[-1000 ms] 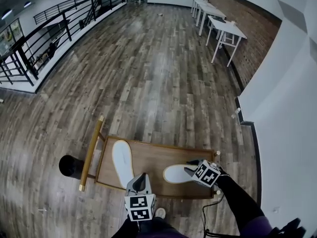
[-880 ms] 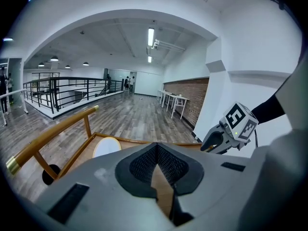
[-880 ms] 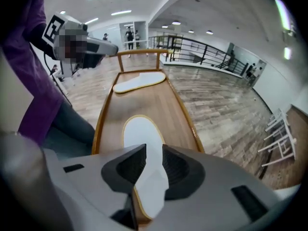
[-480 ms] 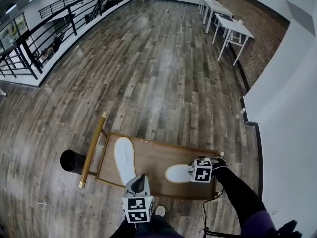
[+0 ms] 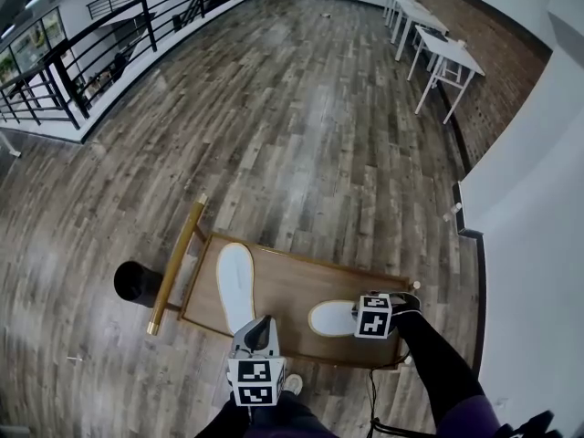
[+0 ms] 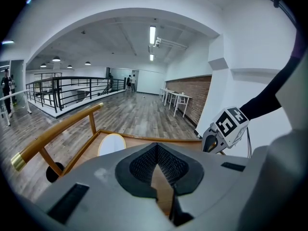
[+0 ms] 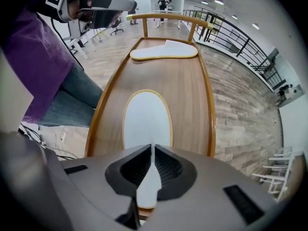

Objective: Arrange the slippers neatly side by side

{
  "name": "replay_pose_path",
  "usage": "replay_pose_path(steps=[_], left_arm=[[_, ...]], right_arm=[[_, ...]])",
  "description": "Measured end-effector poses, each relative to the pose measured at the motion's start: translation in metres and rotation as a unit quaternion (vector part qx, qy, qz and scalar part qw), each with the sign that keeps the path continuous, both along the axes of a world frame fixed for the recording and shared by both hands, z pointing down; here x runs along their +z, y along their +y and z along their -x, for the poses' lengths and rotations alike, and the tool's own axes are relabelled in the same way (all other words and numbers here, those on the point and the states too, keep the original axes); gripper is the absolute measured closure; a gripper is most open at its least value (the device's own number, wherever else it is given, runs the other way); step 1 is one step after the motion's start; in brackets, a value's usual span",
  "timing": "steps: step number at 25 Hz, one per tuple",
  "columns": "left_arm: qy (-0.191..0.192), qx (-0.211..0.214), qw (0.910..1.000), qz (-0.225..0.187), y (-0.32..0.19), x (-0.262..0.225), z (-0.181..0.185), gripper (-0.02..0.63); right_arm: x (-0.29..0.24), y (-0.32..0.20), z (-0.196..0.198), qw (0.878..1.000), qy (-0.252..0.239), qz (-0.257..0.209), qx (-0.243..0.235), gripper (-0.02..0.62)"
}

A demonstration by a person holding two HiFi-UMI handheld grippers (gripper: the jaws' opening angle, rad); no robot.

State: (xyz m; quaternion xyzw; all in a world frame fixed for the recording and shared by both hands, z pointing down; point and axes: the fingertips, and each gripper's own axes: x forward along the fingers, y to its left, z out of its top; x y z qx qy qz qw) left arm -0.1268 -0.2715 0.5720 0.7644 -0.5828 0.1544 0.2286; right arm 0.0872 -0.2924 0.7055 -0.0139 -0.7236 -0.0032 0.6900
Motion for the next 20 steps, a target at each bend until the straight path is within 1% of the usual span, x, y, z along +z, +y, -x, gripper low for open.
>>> replay_pose_path(steps=[5,9,11,13,15,17,18,20], left_arm=[[0.000,0.001,1.0000,0.002,0.001,0.002,-0.001,0.606],[0.002,-0.001,1.0000,-0.001,0.002,0.000,-0.001,0.607],[0.004,-0.001,1.0000,-0.002,0.003,-0.001,-0.002,0.606],[0.005,-0.001,1.0000,-0.004,0.004,-0.001,-0.004,0.606],[0.008,0.000,1.0000,-0.005,0.004,-0.001,-0.005,0.606],[0.012,0.000,0.9999,-0.007,0.004,-0.003,-0.005,0.607],[0.014,0.000,0.9999,-0.009,0.004,-0.004,-0.006,0.606],[0.016,0.001,0.9998,-0.012,0.003,-0.006,-0.006,0.606]], right_arm=[[-0.002,0.004,-0.001,1.000,0.000,0.006,0.026,0.581],[-0.011,0.006,0.003,0.998,-0.013,0.004,0.057,0.583],[-0.018,0.005,0.007,0.997,-0.024,0.000,0.078,0.583],[-0.024,0.004,0.011,0.993,-0.041,0.004,0.113,0.583],[-0.032,0.002,0.018,0.985,-0.066,0.011,0.158,0.583],[-0.042,-0.003,0.025,0.973,-0.094,0.018,0.212,0.583],[-0.047,-0.005,0.028,0.964,-0.108,0.022,0.243,0.583],[-0.054,-0.010,0.031,0.942,-0.131,0.031,0.309,0.584]])
